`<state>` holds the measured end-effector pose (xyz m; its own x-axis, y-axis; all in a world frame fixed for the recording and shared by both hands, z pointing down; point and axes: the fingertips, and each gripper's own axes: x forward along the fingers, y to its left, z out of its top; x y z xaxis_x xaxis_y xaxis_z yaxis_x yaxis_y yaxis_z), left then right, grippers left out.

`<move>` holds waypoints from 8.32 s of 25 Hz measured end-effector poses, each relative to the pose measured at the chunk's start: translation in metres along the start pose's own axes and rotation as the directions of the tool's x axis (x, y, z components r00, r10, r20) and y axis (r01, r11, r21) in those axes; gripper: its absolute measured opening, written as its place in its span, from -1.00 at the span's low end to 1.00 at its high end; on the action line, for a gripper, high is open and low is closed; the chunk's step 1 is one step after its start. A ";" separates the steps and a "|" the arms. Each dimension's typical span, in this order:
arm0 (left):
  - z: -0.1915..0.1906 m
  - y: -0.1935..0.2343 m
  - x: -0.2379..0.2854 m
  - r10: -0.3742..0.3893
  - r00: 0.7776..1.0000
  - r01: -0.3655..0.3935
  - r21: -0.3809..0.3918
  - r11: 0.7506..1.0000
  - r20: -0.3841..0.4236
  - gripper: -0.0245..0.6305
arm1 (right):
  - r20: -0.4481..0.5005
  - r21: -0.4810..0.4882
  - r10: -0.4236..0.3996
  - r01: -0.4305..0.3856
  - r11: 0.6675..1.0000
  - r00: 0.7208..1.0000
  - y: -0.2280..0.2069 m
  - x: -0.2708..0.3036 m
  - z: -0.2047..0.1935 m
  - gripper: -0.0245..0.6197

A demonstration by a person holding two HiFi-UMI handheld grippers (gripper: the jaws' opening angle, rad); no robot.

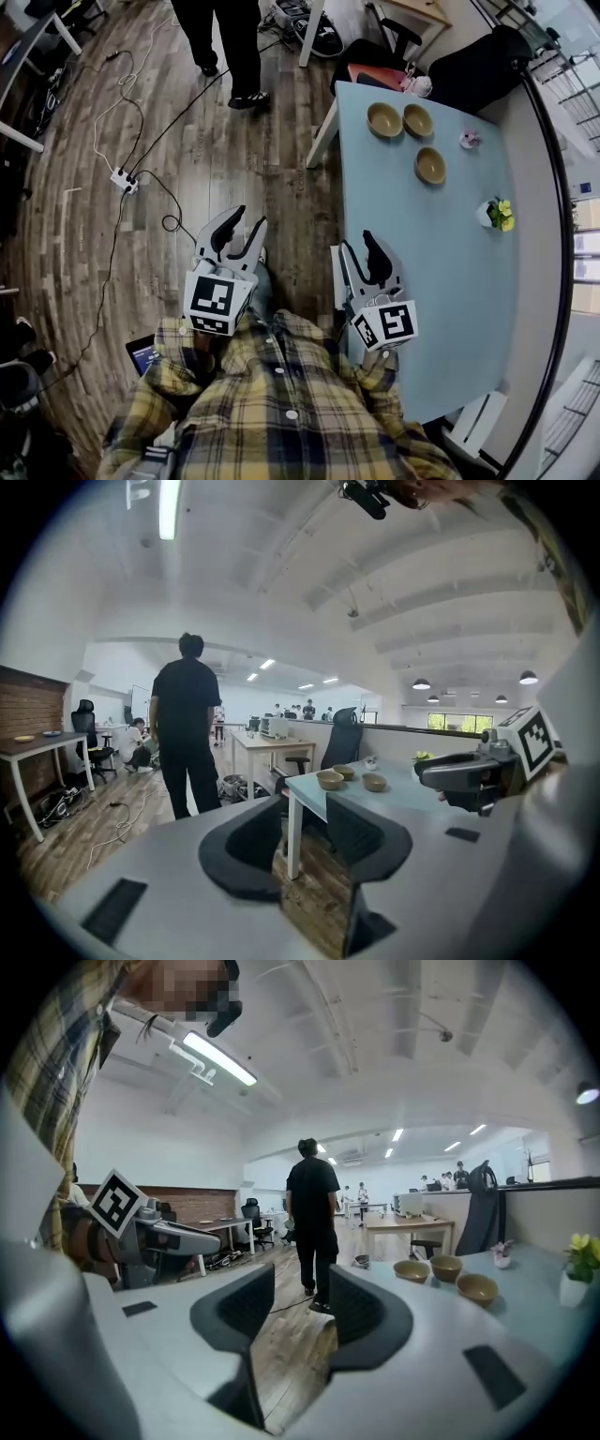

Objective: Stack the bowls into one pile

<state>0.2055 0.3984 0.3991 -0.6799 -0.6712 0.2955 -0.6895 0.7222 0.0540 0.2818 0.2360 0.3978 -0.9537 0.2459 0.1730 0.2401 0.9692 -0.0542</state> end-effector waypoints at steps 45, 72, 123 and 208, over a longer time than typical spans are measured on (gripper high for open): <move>0.137 0.024 0.437 -0.496 0.859 0.511 0.145 0.847 -0.126 -0.34 | -0.019 0.190 -0.457 0.452 0.872 0.889 -0.300 0.224 0.042 -0.30; 0.153 -0.160 0.504 -0.873 0.382 0.919 0.222 0.325 -0.303 -0.34 | -0.129 0.274 -0.896 0.883 0.380 0.425 -0.339 0.098 0.030 -0.30; 0.107 -0.187 0.559 -0.842 0.327 0.945 0.151 0.290 -0.430 -0.40 | -0.630 0.166 -0.728 0.963 0.212 0.269 -0.435 0.046 -0.135 -0.30; 0.115 -0.040 0.568 -0.686 0.639 0.760 0.144 0.634 -0.348 -0.43 | -0.511 0.253 -0.712 0.875 0.412 0.482 -0.480 0.190 -0.096 -0.87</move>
<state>-0.1814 -0.0306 0.4550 0.1258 -0.8659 0.4841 -0.9897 -0.0762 0.1210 0.0028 -0.1814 0.5507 -0.5385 -0.5658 0.6244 -0.7816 0.6123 -0.1192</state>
